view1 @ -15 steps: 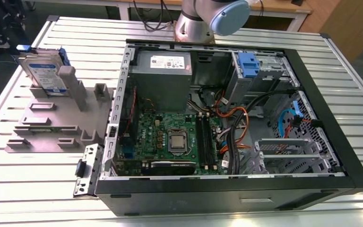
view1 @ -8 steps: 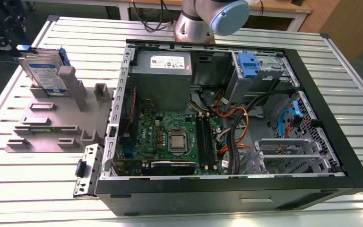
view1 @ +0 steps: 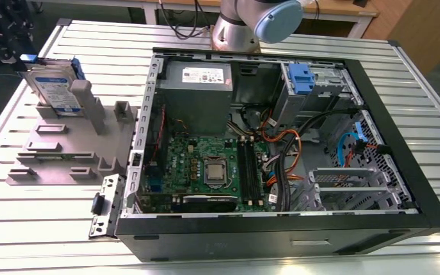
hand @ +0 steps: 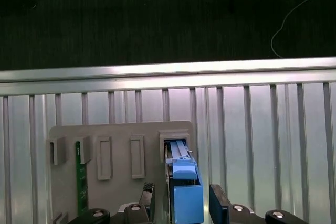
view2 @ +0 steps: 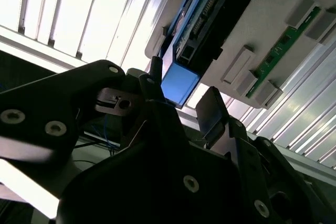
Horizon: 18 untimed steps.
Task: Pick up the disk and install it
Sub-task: 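Pick up the disk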
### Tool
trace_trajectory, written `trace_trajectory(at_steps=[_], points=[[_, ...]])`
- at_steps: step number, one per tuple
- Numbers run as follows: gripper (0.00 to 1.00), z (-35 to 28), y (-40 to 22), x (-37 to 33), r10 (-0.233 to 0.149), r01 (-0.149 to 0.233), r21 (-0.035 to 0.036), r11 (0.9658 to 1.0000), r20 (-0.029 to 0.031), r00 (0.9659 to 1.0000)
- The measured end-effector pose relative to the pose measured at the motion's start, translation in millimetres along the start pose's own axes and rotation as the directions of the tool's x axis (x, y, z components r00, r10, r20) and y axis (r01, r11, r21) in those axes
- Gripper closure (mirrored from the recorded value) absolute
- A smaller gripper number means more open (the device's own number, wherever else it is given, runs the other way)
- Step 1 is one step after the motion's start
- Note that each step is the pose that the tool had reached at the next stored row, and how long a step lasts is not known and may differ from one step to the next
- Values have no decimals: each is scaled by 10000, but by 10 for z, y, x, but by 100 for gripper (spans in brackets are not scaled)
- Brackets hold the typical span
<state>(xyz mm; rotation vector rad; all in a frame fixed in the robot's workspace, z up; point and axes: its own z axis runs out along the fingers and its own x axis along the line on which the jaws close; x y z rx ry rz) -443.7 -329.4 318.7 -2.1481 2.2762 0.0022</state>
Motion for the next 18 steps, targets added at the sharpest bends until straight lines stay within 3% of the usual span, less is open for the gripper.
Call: trace_trajectory(at_steps=[12,16,18], points=[[47,11,-7,-3,-9,9,3,10000,0,10000],[47,63,-33,-11,-36,36,2,10000,-8,10000],[47,95,-33,-11,-227,227,-3,9997,-8,9997]])
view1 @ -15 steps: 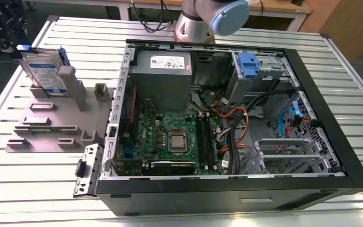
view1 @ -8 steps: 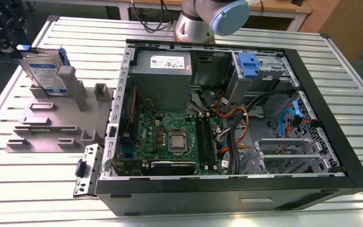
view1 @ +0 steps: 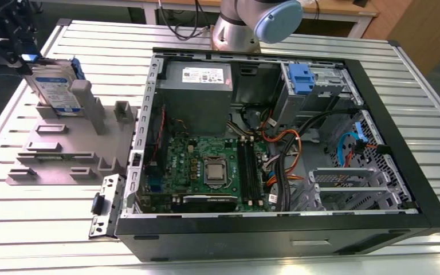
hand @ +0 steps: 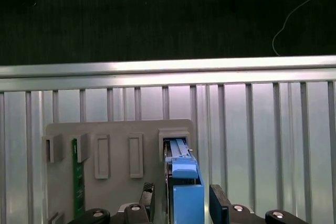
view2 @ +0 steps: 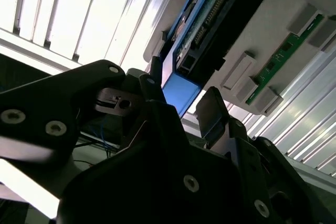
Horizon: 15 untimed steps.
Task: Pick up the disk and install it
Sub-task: 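Pick up the disk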
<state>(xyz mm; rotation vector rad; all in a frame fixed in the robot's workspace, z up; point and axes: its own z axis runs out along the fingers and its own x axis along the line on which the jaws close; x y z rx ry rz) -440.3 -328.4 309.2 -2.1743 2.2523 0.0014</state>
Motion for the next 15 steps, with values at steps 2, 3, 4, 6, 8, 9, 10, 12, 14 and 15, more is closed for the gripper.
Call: trace_trajectory(at_steps=[2,3,4,6,8,9,10,12,14,15], points=[[47,26,1,-1,-117,117,0,9999,1,9999],[47,37,1,-1,-122,122,-1,9999,1,9999],[47,49,3,-1,-122,122,-2,9999,1,9999],[47,62,13,-2,-93,93,-2,10000,-3,10000],[47,64,13,-2,-87,87,-3,10000,-5,10000],[47,64,12,-1,-87,87,-4,10000,-8,10000],[47,65,13,-1,-87,87,-3,10000,-9,10000],[47,66,12,-1,-87,87,-1,10000,-11,10000],[47,66,13,-2,-87,87,0,10000,-13,10000],[47,68,14,-2,-86,86,21,10000,-13,10000]])
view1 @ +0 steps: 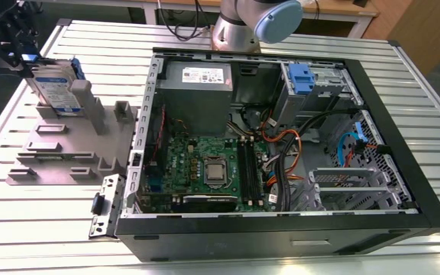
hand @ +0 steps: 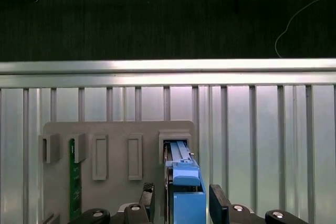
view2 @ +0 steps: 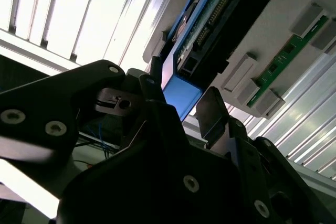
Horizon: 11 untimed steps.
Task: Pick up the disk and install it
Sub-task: 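Pick up the disk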
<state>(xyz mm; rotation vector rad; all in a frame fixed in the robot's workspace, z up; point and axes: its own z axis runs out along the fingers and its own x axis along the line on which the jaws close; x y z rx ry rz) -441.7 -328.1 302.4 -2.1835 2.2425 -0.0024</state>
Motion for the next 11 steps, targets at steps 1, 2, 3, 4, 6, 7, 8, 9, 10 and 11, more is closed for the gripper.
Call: trace_trajectory(at_steps=[1,2,3,4,6,7,8,9,10,11], points=[[49,3,3,0,0,0,42,10000,2,10000],[49,6,11,0,1,-1,99,10000,3,10000],[55,10,27,1,-2,2,186,9998,5,10000],[55,14,44,1,-2,2,261,9997,8,10000],[55,24,66,2,-3,3,359,9994,10,10000],[55,33,65,2,-4,3,372,9993,12,10000],[55,38,65,2,-4,4,371,9993,11,10000],[55,41,65,2,-4,3,368,9993,11,10000],[55,42,65,2,3,-4,368,9993,16,10000],[55,42,64,2,4,-5,367,9993,17,10000]])
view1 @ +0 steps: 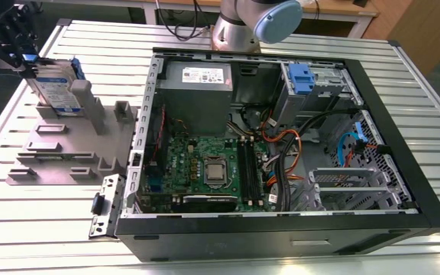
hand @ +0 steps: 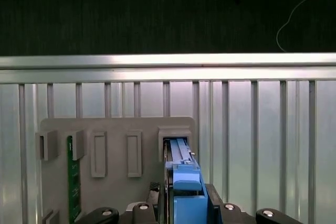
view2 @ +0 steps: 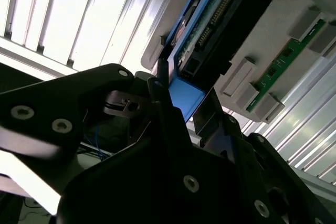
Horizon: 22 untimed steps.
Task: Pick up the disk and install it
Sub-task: 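Pick up the disk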
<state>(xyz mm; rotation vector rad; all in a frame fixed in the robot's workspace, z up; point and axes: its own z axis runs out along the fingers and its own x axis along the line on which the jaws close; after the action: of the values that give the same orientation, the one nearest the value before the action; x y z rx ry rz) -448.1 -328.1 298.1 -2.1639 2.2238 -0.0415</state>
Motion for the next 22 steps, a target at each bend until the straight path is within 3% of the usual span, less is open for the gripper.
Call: trace_trajectory(at_steps=[4,6,9,11,13,19,21,22], points=[[55,2,-4,0,0,0,-24,10000,2,10000],[55,1,-11,0,8,-7,-134,9999,24,10000],[55,5,-18,0,31,-29,-232,9997,85,10000],[55,9,-21,0,43,-41,-269,9996,93,9999],[55,9,-28,1,57,-53,-371,9993,115,9999],[55,16,-47,13,91,-86,-459,9989,112,9999],[55,18,-54,14,114,-108,-523,9986,108,9999],[55,18,-60,14,120,-114,-589,9982,105,9999]])
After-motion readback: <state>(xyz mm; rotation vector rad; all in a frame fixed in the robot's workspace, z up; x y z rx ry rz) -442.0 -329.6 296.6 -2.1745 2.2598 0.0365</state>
